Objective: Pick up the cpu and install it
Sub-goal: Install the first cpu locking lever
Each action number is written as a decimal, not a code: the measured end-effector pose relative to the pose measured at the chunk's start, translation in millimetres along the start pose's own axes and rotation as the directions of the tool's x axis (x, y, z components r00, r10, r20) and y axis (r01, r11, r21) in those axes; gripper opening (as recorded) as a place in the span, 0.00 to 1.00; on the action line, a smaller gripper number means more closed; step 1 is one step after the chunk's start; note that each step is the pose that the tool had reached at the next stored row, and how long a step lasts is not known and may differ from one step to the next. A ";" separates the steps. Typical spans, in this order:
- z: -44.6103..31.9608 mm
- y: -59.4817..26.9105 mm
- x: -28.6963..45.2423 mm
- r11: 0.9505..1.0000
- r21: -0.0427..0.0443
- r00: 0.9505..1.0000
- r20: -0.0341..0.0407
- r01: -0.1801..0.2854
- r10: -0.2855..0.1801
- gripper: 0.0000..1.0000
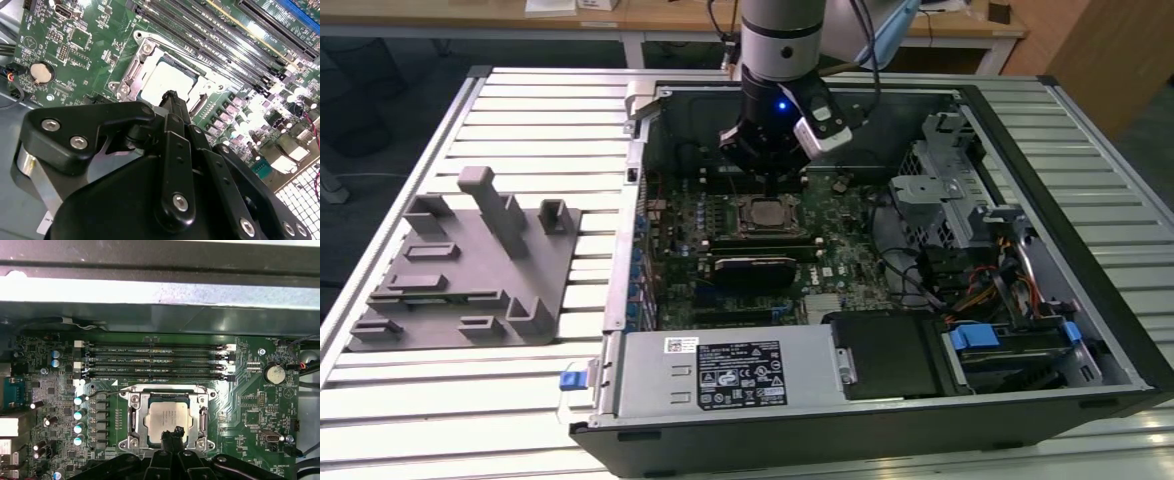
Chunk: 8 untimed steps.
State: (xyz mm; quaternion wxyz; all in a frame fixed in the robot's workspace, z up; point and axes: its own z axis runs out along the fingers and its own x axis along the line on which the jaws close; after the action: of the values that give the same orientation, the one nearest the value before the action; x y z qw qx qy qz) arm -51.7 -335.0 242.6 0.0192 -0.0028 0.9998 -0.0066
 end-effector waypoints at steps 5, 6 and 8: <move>-0.6 0.0 0.0 1.000 0.000 1.000 0.000 0.000 0.000 0.11; -0.6 0.0 0.0 1.000 0.000 1.000 0.000 0.000 0.000 0.11; -0.6 0.0 0.0 1.000 0.000 1.000 0.000 0.000 0.000 0.11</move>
State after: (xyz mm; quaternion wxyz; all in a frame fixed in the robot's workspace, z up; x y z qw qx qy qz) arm -51.7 -335.0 243.3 0.0192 -0.0027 0.9998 -0.0066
